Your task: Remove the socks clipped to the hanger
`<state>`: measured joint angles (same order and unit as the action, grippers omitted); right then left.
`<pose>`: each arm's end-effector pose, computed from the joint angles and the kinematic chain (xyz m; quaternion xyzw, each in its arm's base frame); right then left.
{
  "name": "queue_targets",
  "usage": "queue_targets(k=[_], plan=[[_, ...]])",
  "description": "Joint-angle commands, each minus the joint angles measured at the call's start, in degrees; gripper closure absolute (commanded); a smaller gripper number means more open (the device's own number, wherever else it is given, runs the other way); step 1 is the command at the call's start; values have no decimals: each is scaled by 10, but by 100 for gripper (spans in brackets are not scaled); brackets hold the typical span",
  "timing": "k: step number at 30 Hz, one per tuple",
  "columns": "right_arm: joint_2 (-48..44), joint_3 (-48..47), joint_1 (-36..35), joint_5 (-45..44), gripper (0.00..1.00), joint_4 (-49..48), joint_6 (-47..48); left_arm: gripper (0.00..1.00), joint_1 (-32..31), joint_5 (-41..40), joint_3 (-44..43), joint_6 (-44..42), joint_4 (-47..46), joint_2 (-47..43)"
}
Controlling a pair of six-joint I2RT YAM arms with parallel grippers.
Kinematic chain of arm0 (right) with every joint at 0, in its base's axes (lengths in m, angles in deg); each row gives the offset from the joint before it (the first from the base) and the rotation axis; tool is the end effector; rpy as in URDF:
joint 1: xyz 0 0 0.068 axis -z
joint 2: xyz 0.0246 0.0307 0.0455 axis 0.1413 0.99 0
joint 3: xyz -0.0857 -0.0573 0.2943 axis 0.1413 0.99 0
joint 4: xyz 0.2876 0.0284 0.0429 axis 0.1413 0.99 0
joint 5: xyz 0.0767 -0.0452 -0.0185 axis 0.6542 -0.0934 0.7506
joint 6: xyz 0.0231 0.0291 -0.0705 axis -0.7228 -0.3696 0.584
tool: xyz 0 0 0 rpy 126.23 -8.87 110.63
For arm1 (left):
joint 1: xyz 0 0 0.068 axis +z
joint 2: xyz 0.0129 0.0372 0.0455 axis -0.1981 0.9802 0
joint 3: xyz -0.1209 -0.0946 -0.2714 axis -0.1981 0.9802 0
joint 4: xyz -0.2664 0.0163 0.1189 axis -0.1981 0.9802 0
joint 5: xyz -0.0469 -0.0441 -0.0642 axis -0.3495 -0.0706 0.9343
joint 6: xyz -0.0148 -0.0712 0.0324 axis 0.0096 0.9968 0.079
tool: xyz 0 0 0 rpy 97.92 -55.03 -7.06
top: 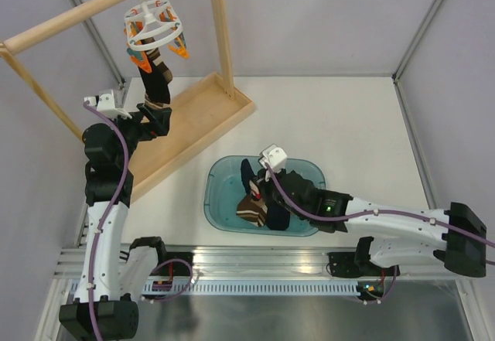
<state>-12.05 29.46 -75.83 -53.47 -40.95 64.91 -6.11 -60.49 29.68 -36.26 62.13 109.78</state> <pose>0.1389 0.2603 0.3006 -0.2420 0.7612 0.2389 0.5522 0.2249 0.0011 0.4101 -0.0476 0.7096 -0.1847 0.6783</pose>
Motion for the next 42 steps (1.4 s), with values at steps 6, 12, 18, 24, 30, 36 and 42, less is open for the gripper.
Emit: queue_targets(k=[6,12,18,24,30,36,42], plan=[[136,2,-23,36,99,-114,-47,2,-1,-2,-4,-19,1,-2],[198,-6,-25,32,67,-132,-67,0,0,-4,-5,-18,5,-1],[203,-25,-24,12,2,-101,-52,0,0,-12,-7,-20,8,0],[158,-35,-24,-33,2,-63,-18,0,0,-14,-9,-21,11,0],[125,-34,-25,-61,2,-43,2,0,-1,-26,-10,-22,17,0],[133,-74,-2,-37,2,-46,30,0,0,-70,-24,-24,45,11],[185,-124,76,62,2,-124,42,0,28,-81,-36,-16,64,34]])
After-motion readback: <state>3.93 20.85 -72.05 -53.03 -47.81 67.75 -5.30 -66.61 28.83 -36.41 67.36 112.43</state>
